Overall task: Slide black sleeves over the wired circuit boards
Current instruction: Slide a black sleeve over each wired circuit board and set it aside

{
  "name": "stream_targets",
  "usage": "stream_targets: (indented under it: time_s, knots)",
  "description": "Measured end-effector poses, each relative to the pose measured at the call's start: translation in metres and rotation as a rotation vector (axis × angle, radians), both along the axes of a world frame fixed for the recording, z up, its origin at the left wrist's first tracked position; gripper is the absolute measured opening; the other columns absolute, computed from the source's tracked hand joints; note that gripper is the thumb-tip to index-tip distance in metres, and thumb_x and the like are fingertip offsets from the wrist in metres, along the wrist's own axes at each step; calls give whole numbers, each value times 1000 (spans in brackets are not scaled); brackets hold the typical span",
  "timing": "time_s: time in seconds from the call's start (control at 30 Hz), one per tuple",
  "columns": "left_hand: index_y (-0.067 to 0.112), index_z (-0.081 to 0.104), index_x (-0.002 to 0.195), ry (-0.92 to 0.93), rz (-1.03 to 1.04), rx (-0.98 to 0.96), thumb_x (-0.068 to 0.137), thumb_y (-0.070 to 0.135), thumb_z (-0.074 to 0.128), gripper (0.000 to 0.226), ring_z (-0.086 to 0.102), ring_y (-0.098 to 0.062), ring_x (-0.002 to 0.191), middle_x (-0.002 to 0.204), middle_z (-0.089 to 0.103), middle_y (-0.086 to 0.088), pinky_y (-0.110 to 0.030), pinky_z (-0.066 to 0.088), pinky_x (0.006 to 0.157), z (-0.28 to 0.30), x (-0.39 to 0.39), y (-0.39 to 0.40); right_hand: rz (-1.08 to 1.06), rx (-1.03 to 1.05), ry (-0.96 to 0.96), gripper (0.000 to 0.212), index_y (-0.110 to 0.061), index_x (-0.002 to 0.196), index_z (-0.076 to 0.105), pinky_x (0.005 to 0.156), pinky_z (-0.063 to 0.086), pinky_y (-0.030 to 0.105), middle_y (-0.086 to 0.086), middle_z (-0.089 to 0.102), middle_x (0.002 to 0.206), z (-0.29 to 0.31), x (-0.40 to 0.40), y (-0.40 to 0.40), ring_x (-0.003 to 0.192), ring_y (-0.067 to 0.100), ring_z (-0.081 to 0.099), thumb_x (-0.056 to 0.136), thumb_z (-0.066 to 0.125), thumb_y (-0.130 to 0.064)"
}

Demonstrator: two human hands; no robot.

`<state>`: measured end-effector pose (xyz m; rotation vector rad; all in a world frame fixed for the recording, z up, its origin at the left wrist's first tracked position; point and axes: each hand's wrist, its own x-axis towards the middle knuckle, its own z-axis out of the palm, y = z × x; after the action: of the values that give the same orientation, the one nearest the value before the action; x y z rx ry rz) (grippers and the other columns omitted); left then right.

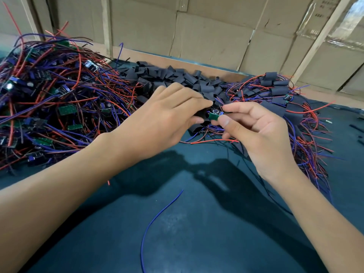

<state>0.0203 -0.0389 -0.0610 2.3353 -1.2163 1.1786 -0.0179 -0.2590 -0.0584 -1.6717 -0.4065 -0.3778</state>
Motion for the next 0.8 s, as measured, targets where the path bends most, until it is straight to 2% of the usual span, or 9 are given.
stream_targets:
  time_s: [0.17, 0.33, 0.5, 0.67, 0.8]
  knots:
    - [3, 63, 130, -3, 4, -2, 103, 21, 59, 33, 61, -35, 102, 121, 66, -10, -52, 48, 79, 0, 0, -2, -39, -3, -25, 9, -14, 97, 73, 66, 53, 18, 1, 78, 83, 2, -2, 2, 66, 10, 68, 92, 71, -7]
    - [-2, 63, 127, 8, -24, -22, 103, 22, 59, 34, 60, -39, 100, 117, 65, -16, -52, 50, 86, -1, -3, -7, -36, -37, -36, 6, -15, 93, 74, 69, 54, 21, 3, 78, 84, 4, -4, 2, 69, 11, 68, 94, 70, -10]
    - [-5, 63, 124, -15, -39, -17, 103, 18, 59, 31, 60, -39, 96, 114, 65, -19, -50, 50, 88, -2, -7, -12, -37, -67, -50, 6, -22, 88, 75, 69, 55, 23, -2, 76, 77, 1, -2, 2, 66, 13, 65, 90, 75, -17]
    - [-7, 63, 122, -34, -44, 2, 103, 14, 58, 29, 60, -40, 97, 113, 65, -19, -46, 49, 93, -3, -10, -14, -56, -75, -38, 8, -28, 83, 76, 65, 56, 27, -1, 75, 77, -2, -2, 4, 65, 13, 64, 81, 81, -33]
    - [-8, 64, 119, -26, -75, 7, 103, 9, 56, 24, 60, -38, 97, 112, 65, -18, -46, 49, 91, -4, -12, -16, -57, -51, 0, 15, -21, 81, 70, 57, 52, 23, 0, 71, 70, -5, -1, 7, 60, 14, 59, 78, 84, -25]
